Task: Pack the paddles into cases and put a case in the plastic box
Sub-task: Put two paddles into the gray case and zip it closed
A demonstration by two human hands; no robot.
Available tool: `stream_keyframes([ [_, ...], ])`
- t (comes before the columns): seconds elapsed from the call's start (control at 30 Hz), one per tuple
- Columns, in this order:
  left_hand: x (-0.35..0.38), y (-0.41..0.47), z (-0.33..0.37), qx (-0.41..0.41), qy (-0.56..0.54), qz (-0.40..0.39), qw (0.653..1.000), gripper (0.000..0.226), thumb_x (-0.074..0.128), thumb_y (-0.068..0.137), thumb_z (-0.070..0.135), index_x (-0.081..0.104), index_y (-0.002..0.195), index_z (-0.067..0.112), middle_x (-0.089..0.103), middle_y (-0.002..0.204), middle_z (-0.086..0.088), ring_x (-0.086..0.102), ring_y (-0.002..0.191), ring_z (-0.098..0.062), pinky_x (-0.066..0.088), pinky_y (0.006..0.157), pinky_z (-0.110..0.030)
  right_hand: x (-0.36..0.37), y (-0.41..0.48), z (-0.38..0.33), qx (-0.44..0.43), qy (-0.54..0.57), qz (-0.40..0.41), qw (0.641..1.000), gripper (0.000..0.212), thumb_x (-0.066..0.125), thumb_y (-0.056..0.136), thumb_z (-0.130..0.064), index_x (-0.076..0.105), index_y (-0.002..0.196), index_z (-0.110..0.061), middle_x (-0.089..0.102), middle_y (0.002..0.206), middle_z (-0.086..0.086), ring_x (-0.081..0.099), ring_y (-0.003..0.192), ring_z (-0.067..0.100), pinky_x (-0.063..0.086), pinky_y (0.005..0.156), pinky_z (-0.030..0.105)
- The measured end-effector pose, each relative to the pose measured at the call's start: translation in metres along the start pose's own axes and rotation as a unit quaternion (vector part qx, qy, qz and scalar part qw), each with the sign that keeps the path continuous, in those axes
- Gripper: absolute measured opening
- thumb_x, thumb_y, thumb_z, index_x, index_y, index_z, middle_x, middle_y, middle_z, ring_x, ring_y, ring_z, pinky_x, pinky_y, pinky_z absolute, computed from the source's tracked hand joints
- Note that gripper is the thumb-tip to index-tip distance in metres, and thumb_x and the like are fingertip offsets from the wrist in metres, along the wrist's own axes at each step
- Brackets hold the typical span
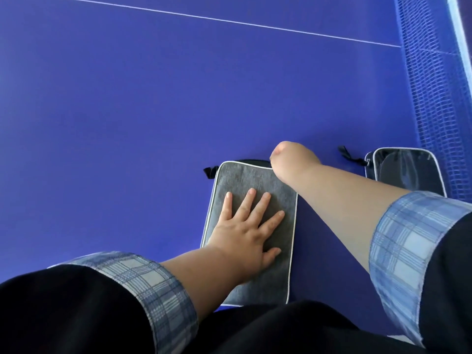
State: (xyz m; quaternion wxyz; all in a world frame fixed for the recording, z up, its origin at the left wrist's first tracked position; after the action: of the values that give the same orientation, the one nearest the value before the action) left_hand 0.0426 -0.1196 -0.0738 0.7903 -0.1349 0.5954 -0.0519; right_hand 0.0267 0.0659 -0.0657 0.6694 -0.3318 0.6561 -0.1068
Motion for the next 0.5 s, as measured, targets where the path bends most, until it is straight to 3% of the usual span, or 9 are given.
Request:
stream_keyframes([
  [0.07, 0.0, 0.0, -0.001, 0.002, -0.001, -0.002, 1.0, 0.075, 0.019, 0.086, 0.072, 0.012, 0.153, 0.039, 0.002, 0.165, -0.003, -0.007, 0.15, -0.032, -0.013, 0.111, -0.066, 0.0, 0.0, -0.011, -0.014, -0.024, 0.0, 1.0, 0.015, 0.045, 0.09, -0.002, 0.054, 0.081, -0.012, 0.055, 0.077, 0.006, 0.054, 0.081, 0.032, 0.041, 0.065, 0.032],
  [0.17, 0.0, 0.0, -0.002, 0.003, -0.003, -0.002, 1.0, 0.075, 0.02, 0.087, 0.072, 0.013, 0.154, 0.038, 0.001, 0.165, -0.003, -0.008, 0.15, -0.032, -0.015, 0.11, -0.066, 0.003, -0.002, -0.021, -0.034, -0.013, 0.003, 0.999, 0.025, 0.044, 0.093, -0.004, 0.063, 0.107, -0.014, 0.066, 0.102, 0.007, 0.062, 0.096, 0.03, 0.05, 0.077, 0.035],
  [0.27, 0.0, 0.0, -0.002, 0.007, -0.005, -0.006, 1.0, 0.075, 0.022, 0.087, 0.071, 0.015, 0.154, 0.038, 0.002, 0.165, -0.004, -0.007, 0.15, -0.032, -0.014, 0.11, -0.066, 0.005, -0.001, -0.027, -0.054, 0.011, 0.011, 0.998, 0.031, 0.041, 0.095, -0.009, 0.063, 0.115, -0.019, 0.066, 0.111, 0.004, 0.061, 0.099, 0.028, 0.051, 0.08, 0.036],
  [0.5, -0.003, 0.0, -0.002, 0.006, -0.006, -0.006, 1.0, 0.074, 0.023, 0.088, 0.07, 0.014, 0.154, 0.037, 0.001, 0.165, -0.004, -0.007, 0.149, -0.032, -0.017, 0.111, -0.064, 0.01, 0.002, -0.033, -0.094, 0.07, 0.014, 0.993, 0.027, 0.04, 0.094, -0.018, 0.062, 0.106, -0.03, 0.062, 0.092, -0.005, 0.061, 0.085, 0.024, 0.039, 0.058, 0.029],
])
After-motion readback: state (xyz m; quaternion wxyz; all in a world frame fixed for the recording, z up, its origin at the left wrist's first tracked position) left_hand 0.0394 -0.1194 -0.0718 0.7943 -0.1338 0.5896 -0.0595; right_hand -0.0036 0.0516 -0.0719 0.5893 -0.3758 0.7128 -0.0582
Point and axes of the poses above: each hand's wrist, its own y-axis towards the middle knuckle, its own x-axis out of the palm, z = x × y, the point moved 9 cm from there along y, towards the middle knuckle
